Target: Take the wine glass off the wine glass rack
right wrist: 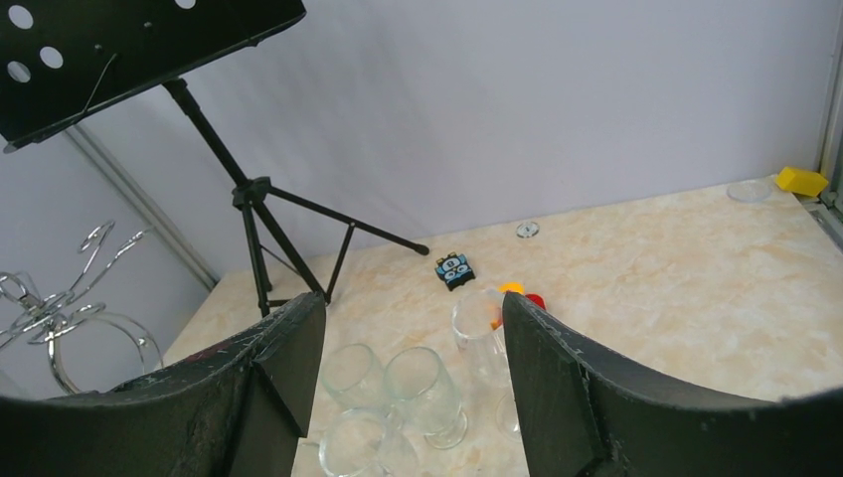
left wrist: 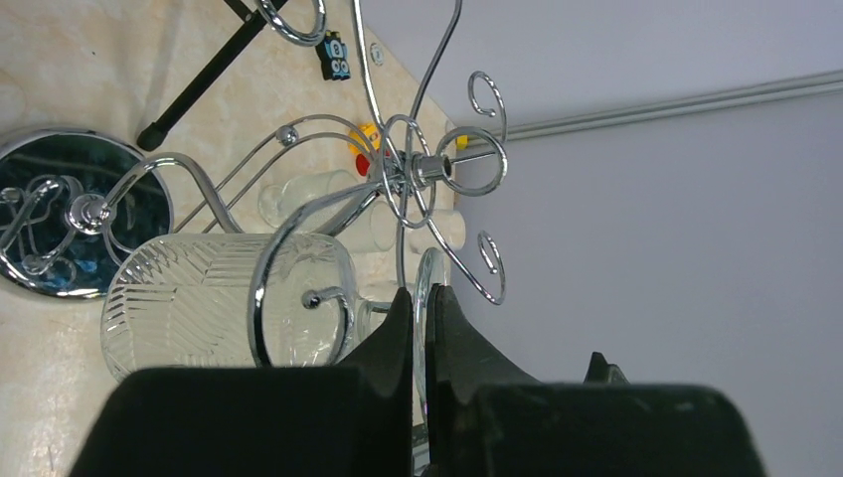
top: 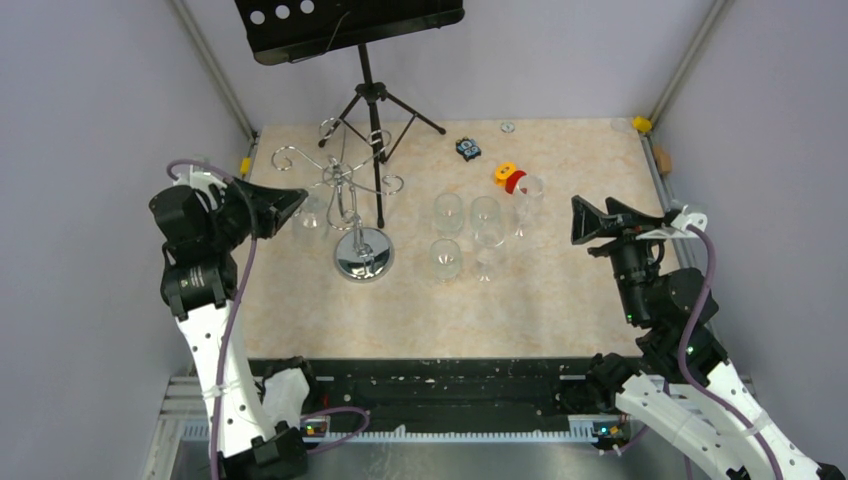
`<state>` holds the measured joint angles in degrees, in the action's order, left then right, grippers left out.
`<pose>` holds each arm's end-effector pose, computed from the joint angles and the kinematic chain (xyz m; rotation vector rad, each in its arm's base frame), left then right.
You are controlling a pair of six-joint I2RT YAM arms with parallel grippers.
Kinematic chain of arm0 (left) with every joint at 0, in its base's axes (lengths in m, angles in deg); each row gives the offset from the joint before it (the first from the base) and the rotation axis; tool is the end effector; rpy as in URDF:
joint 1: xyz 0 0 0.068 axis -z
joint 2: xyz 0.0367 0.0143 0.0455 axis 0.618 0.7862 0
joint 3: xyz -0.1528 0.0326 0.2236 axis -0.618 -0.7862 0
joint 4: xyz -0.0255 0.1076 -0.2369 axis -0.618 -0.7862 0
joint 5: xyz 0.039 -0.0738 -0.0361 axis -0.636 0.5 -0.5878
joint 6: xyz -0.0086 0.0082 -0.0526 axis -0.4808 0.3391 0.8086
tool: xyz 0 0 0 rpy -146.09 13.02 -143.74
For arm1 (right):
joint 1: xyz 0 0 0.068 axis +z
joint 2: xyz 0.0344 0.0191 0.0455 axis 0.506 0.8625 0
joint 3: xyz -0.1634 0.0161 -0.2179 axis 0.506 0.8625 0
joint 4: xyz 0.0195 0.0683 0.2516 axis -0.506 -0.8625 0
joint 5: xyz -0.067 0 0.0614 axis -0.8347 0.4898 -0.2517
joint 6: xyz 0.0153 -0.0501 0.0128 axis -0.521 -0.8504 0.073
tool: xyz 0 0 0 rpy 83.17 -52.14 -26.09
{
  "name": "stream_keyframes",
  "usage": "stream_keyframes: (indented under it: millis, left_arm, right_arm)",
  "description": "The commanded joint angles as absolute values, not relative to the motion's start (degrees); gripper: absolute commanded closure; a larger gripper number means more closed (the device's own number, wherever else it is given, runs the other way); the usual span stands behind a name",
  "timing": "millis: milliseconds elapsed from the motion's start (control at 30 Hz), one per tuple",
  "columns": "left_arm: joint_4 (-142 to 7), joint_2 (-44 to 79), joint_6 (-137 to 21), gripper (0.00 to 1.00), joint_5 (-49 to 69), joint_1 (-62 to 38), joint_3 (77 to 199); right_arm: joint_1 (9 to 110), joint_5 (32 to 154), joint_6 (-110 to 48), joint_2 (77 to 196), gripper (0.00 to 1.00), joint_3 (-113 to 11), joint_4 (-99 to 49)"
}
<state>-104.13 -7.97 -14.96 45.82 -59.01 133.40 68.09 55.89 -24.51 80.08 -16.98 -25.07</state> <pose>0.1593 0.0342 0.4178 -0.6956 1.7995 -1.1175 0.0873 0.0451 0.3820 0.1703 1.3241 0.4206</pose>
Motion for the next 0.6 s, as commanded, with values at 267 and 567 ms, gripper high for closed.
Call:
stream_keyframes:
  millis: [267,567]
  left_arm:
    - [-101.5,-14.1,-8.7,1.0,44.8,-58.7,140.3]
    - [-104.8,-15.7,-9.1,1.0,40.1,-58.7,145.2]
  right_arm:
    - [68.0,58.9,-21.4,82.0,0.3,-20.5,-27.9]
    - [68.0,60.2,-20.4,82.0,0.29,-21.1,-27.7]
